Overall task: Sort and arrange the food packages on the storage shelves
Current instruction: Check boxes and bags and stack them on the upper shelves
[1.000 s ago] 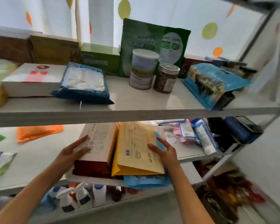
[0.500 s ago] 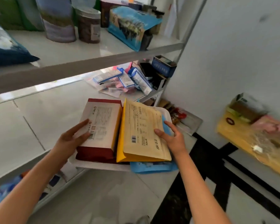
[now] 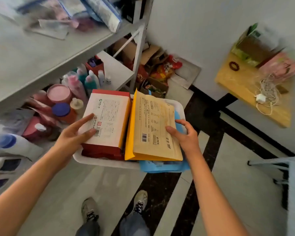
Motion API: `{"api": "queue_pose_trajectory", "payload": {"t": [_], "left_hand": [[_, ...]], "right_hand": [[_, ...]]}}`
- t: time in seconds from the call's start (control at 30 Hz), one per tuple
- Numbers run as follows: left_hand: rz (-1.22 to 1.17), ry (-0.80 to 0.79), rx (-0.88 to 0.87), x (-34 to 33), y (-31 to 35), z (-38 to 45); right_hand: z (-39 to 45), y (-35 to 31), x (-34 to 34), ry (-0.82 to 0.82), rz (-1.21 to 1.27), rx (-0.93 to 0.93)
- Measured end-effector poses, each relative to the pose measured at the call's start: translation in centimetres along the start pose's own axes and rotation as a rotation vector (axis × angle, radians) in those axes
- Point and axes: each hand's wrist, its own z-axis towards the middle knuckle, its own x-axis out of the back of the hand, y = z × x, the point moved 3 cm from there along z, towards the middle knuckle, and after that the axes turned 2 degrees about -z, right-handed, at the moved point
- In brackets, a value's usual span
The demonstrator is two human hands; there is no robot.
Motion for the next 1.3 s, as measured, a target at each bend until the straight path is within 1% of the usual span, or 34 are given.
{"api": "queue_pose_trajectory", "payload": {"t": [0.1, 0.2, 0.37, 0.47, 0.53, 0.63, 0.73, 0.87, 0.93, 1.03, 1.13, 1.3], "left_hand": [[-0.002, 0.037, 0.032, -0.4, -5.7, 3.8], [-0.004, 0.058, 0.059, -0.5, -12.2, 8.2], [0.007, 0.059, 0.096, 1.7, -23.9, 16.1], [0.008, 0.073, 0.117, 4.1, -32.1, 20.2], [0.01, 0.101, 0.12, 5.6, -37.1, 22.5], [0.008, 0.141, 0.093, 8.7, -44.5, 26.5], [-0.005, 0.171, 0.066, 11.6, -50.3, 30.0], [-0.007, 0.222, -0.011, 15.5, -55.3, 32.8], [-0.009, 0.267, -0.042, 17.9, -57.0, 33.3], [-0.035, 0.357, -0.05, 21.5, -59.0, 32.9], [-0.071, 0.457, -0.039, 25.4, -61.2, 30.8], [-0.061, 0.574, -0.059, 30.6, -63.8, 27.9]], "right_hand": [[4.3, 4.6, -0.9, -0.024, -0.007, -0.032], [9.2, 10.9, -2.9, -0.053, -0.038, -0.043], [16.1, 23.4, -8.5, -0.036, -0.083, -0.036], [19.6, 31.5, -13.3, -0.069, -0.113, -0.023], [21.6, 35.4, -15.9, -0.103, -0.134, -0.035], [25.5, 41.8, -21.6, -0.178, -0.141, -0.032], [29.1, 46.8, -26.8, -0.225, -0.176, -0.034], [32.4, 50.4, -33.2, -0.298, -0.223, -0.007], [33.4, 51.5, -36.9, -0.365, -0.223, 0.004], [33.9, 52.2, -42.1, -0.456, -0.226, -0.001], [33.3, 52.4, -47.9, -0.557, -0.26, -0.009], [31.7, 53.5, -56.6, -0.665, -0.321, 0.0]]}}
